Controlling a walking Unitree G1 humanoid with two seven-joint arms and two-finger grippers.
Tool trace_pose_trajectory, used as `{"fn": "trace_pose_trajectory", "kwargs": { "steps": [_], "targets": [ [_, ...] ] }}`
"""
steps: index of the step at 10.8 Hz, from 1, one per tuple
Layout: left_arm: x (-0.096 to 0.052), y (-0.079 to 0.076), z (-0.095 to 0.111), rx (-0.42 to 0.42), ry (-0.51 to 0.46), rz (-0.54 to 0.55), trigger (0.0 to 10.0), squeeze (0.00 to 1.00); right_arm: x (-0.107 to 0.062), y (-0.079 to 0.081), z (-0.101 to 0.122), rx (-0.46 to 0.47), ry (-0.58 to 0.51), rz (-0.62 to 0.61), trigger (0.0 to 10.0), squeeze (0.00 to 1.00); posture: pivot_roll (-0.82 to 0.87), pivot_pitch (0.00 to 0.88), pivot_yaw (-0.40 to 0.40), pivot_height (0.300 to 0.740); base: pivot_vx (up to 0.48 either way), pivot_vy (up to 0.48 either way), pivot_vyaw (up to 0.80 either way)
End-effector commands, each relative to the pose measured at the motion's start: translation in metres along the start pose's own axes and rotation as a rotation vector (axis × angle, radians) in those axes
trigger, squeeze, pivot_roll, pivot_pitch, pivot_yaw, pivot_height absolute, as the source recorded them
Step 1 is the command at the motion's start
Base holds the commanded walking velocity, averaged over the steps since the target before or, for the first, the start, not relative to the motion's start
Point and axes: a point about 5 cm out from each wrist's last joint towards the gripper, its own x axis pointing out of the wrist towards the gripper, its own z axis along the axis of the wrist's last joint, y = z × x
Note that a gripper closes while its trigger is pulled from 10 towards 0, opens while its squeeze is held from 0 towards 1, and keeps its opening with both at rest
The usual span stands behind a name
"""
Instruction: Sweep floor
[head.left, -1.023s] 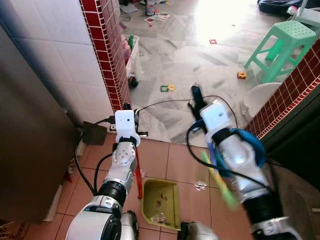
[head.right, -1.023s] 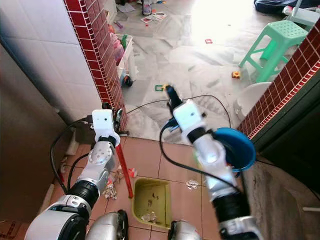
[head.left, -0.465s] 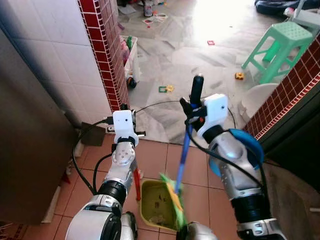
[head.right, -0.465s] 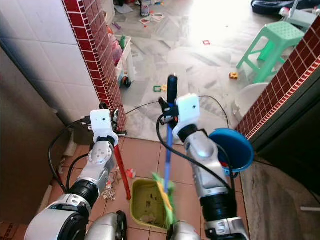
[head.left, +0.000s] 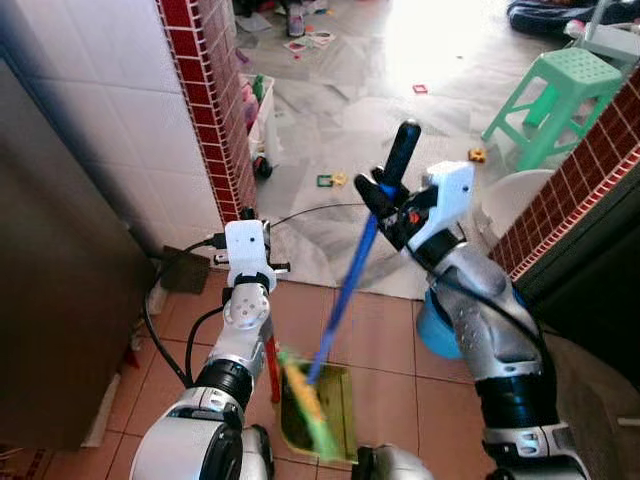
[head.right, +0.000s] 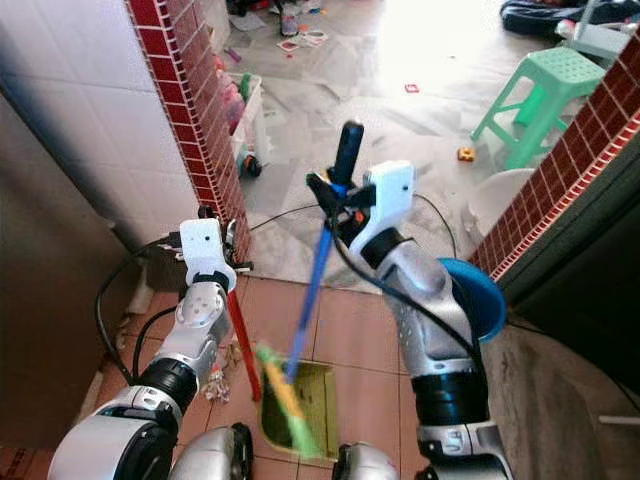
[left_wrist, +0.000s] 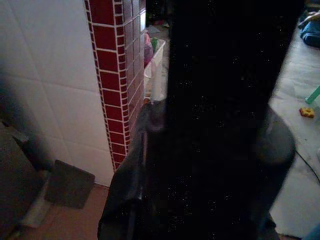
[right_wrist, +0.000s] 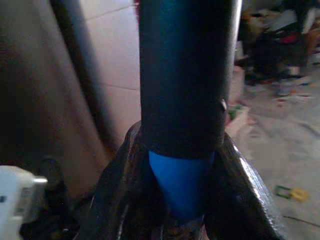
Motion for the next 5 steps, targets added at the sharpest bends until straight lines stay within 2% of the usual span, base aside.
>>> {"fn": "trace_pose_trajectory", "kwargs": {
  "steps": [1, 2, 3, 4, 5],
  "targets": [
    [-0.005, -0.001, -0.015, -0.009, 0.078, -0.008, 10.0, 0.00, 0.003, 0.003, 0.018, 0.009, -0.058, 0.058, 10.0, 0.00, -0.09, 0.063, -0.011, 0.740, 0.000, 0.000, 0.00],
    [-0.004, -0.002, -0.009, -0.019, 0.041, -0.036, 10.0, 0.00, 0.002, -0.009, 0.020, -0.031, -0.028, 0.013, 10.0, 0.00, -0.08, 0.058, -0.009, 0.740, 0.000, 0.000, 0.00],
    [-0.003, -0.003, -0.005, -0.025, 0.015, -0.057, 10.0, 0.00, 0.002, -0.014, 0.020, -0.053, -0.012, -0.013, 10.0, 0.00, -0.08, 0.056, -0.007, 0.740, 0.000, 0.000, 0.00],
    [0.004, -0.001, 0.009, -0.052, -0.018, -0.077, 10.0, 0.00, 0.003, -0.025, 0.026, -0.075, -0.016, -0.075, 10.0, 0.00, -0.08, 0.059, -0.006, 0.740, 0.000, 0.000, 0.00],
    [0.009, -0.002, 0.019, -0.035, -0.036, -0.126, 10.0, 0.00, 0.006, -0.029, 0.027, -0.113, 0.013, -0.085, 10.0, 0.00, -0.05, 0.061, -0.036, 0.740, 0.000, 0.000, 0.00]
  ]
}}
